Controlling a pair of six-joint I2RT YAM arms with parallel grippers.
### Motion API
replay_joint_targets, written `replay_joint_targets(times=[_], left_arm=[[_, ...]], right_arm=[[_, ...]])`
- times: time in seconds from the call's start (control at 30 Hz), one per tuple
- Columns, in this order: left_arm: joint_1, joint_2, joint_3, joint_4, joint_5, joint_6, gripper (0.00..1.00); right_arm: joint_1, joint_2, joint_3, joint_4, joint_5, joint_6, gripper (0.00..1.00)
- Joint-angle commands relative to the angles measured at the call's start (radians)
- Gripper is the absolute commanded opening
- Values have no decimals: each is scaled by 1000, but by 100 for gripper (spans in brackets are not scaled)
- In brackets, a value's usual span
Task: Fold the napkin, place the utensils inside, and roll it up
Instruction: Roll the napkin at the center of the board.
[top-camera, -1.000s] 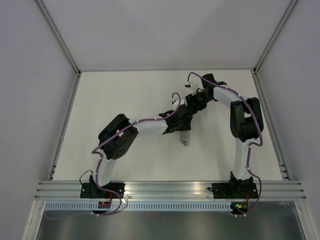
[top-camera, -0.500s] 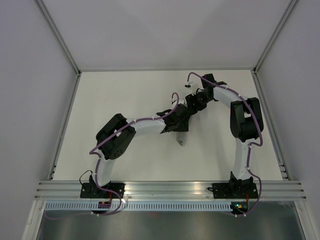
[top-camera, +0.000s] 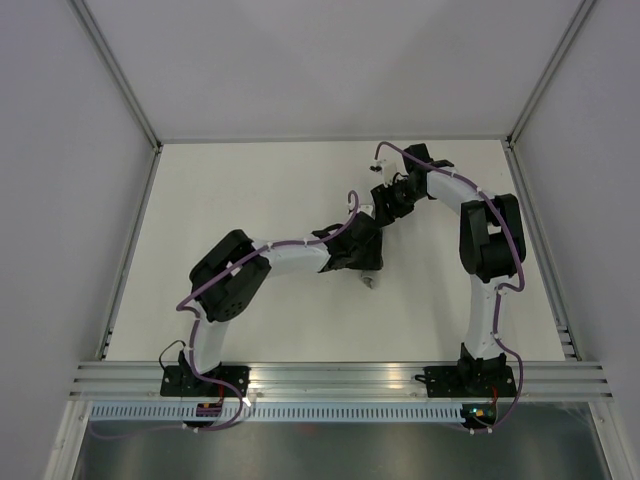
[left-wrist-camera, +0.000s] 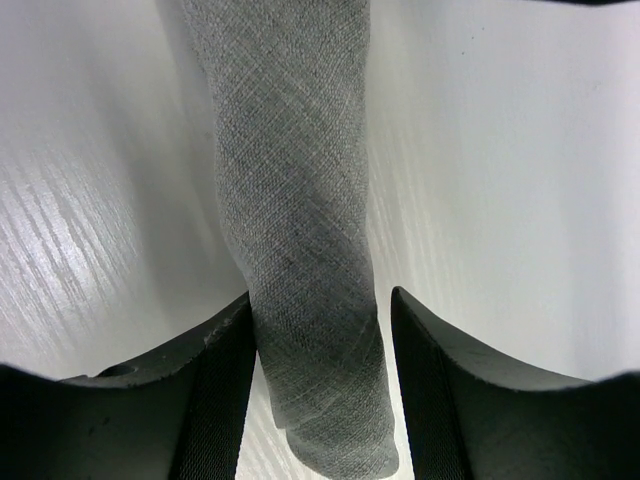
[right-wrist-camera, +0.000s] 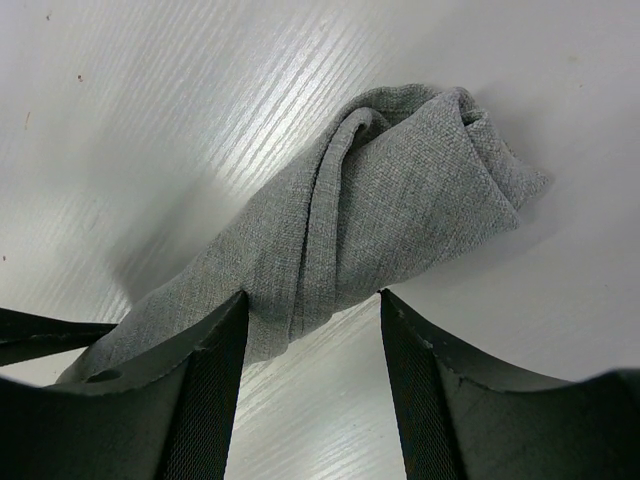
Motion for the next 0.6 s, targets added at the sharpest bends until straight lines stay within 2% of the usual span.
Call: replay_joint_targets(times=[0.0, 0.17, 0.33, 0.57], left_arm=[[-6, -38, -35, -30, 32, -47, 61], [-2, -95, -48, -31, 3, -23, 63], [11, -143, -52, -102, -54, 19, 65], [28, -239, -103, -65, -2, 83, 66]], right_arm=[[-2, 15, 43, -3, 32, 6, 61], [-2, 14, 40, -1, 32, 6, 61], [0, 0, 37, -4, 27, 3, 61], [-2, -26, 37, -13, 21, -3, 63]])
